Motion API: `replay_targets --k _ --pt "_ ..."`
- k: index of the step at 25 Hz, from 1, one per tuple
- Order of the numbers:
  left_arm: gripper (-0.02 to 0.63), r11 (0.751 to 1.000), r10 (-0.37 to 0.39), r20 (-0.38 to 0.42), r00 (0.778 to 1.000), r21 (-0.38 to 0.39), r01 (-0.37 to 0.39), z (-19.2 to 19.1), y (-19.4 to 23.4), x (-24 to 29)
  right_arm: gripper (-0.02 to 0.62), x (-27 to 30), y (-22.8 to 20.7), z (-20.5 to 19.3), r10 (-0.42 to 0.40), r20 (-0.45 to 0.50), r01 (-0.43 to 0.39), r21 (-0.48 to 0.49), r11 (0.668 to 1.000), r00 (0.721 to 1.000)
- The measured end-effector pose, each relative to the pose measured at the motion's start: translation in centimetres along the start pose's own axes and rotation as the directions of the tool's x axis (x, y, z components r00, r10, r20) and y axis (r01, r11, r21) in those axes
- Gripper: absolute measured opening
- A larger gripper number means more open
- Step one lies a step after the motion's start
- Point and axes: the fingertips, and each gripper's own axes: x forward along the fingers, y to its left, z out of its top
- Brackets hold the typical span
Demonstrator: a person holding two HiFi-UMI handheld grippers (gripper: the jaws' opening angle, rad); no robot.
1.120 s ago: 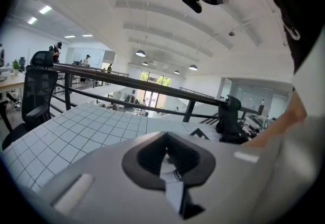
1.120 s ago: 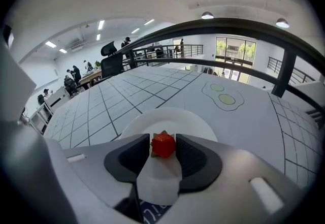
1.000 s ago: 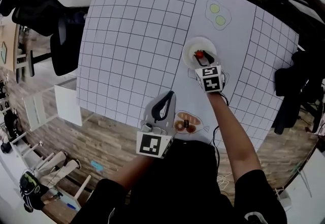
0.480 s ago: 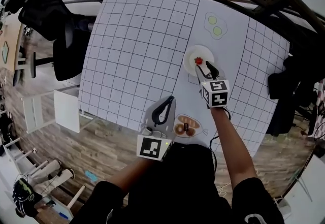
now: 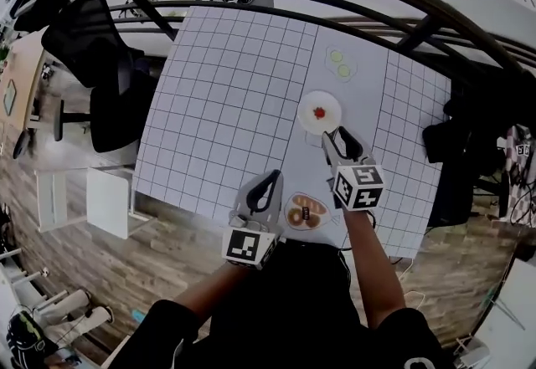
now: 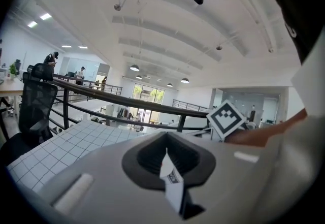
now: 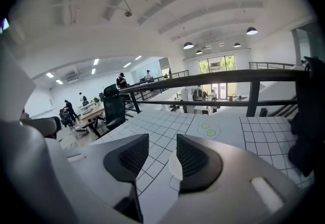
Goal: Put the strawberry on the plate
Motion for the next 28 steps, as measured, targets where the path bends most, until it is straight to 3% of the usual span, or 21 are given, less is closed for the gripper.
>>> replay_targets --k 3,8,18,24,28 --pt "0.009 1.000 -0.024 0.054 0.998 -0.008 0.024 1.1 -0.2 -1.1 0.169 -2.7 2.1 1.2 0.000 0.051 -0.002 0.036 0.999 0.999" --pt "0.009 0.998 -0.065 0.137 0.988 -0.015 0.068 3.5 -1.7 -3.2 0.146 -7.1 6.4 3.5 0.013 0.129 -0.011 -0.015 1.000 0.992" --pt "0.009 0.985 -0.156 0.165 0.974 -0.044 0.165 4.3 -5.5 -7.8 0.054 -16.5 11.1 3.9 -0.019 0.265 0.021 -0.003 1.000 0.964" --pt "0.009 0.988 -0.149 0.246 0.958 0.009 0.151 6.1 -9.2 -11.3 0.000 -22.3 12.7 2.7 -0.012 0.325 0.023 -0.031 0.999 0.946" --pt "0.009 0.991 -0.126 0.262 0.957 -0.018 0.135 5.3 -13.2 -13.8 0.000 -27.4 13.1 1.5 0.012 0.388 0.014 -0.064 0.998 0.922"
